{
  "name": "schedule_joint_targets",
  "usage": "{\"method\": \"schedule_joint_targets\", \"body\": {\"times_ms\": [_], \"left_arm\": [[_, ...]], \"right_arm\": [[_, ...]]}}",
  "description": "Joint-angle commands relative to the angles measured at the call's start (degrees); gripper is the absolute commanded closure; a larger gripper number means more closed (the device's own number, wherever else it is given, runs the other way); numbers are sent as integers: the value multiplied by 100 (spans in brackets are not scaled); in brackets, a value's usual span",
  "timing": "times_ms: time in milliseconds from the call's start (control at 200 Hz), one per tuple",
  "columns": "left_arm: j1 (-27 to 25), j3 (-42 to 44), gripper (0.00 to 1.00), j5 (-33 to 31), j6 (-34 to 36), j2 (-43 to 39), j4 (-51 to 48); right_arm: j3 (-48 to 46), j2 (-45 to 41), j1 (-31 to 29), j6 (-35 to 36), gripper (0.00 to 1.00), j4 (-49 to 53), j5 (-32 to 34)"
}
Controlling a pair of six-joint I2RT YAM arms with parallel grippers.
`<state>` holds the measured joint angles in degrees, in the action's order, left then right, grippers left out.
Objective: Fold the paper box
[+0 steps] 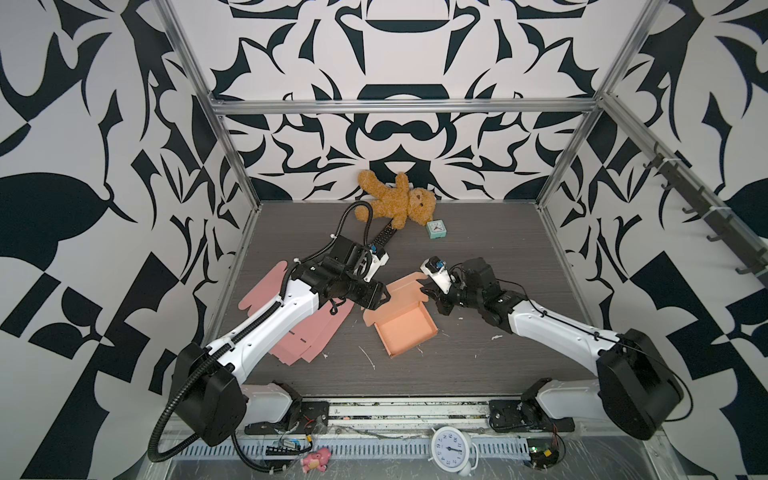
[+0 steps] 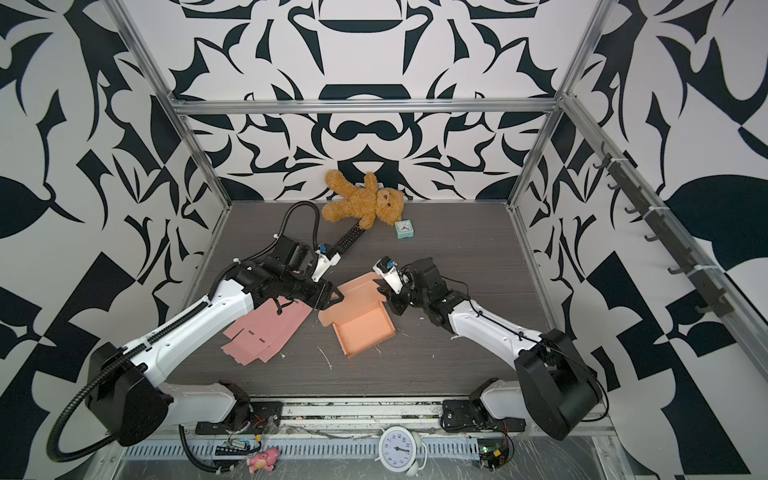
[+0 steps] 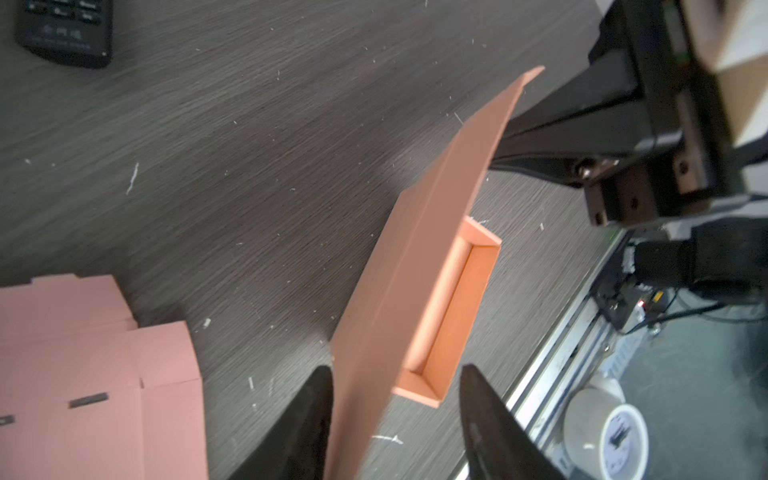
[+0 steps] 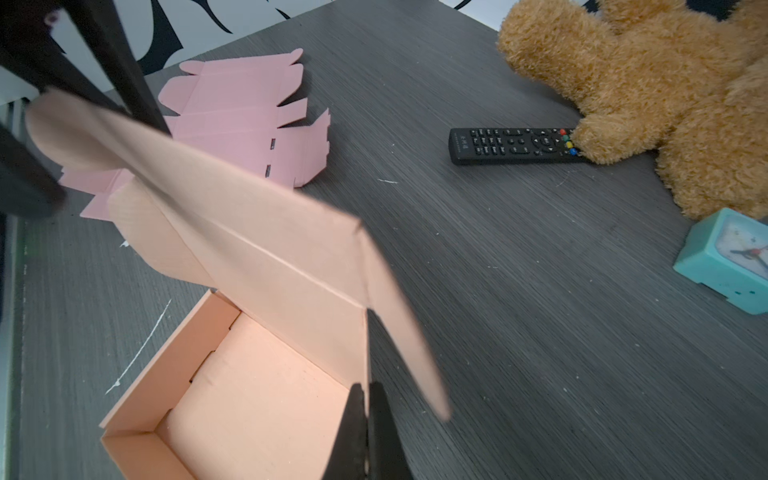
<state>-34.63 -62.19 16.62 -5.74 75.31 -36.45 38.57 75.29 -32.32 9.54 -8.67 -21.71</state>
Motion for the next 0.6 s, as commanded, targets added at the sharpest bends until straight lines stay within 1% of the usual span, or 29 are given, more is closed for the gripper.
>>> {"method": "schedule_joint_targets", "body": {"times_ms": [0,55,125,200,415,560,595], "left_arm": [[-17,224,31,-342,-215,-162,180],[-5,327,28,-530,-268,-184,227],[18,504,28,-624,-294,-184,389],[62,715,27,-703,-326,-183,623],[101,1226,27,-216,-575,-183,1481],[102,1465,36,-54,-703,-183,1773],[105,1521,38,-29,-718,-366,1809]], "right_arm": [[-261,-280,-3,-248,98,-436,327],[-322,-345,-1,-297,98,-456,431],[-388,-404,2,-427,98,-473,614],[-578,-539,4,-559,98,-582,595],[-841,-898,5,-705,98,-524,712],[-846,-924,4,-761,98,-436,873],[-842,-915,5,-774,98,-410,896]]}}
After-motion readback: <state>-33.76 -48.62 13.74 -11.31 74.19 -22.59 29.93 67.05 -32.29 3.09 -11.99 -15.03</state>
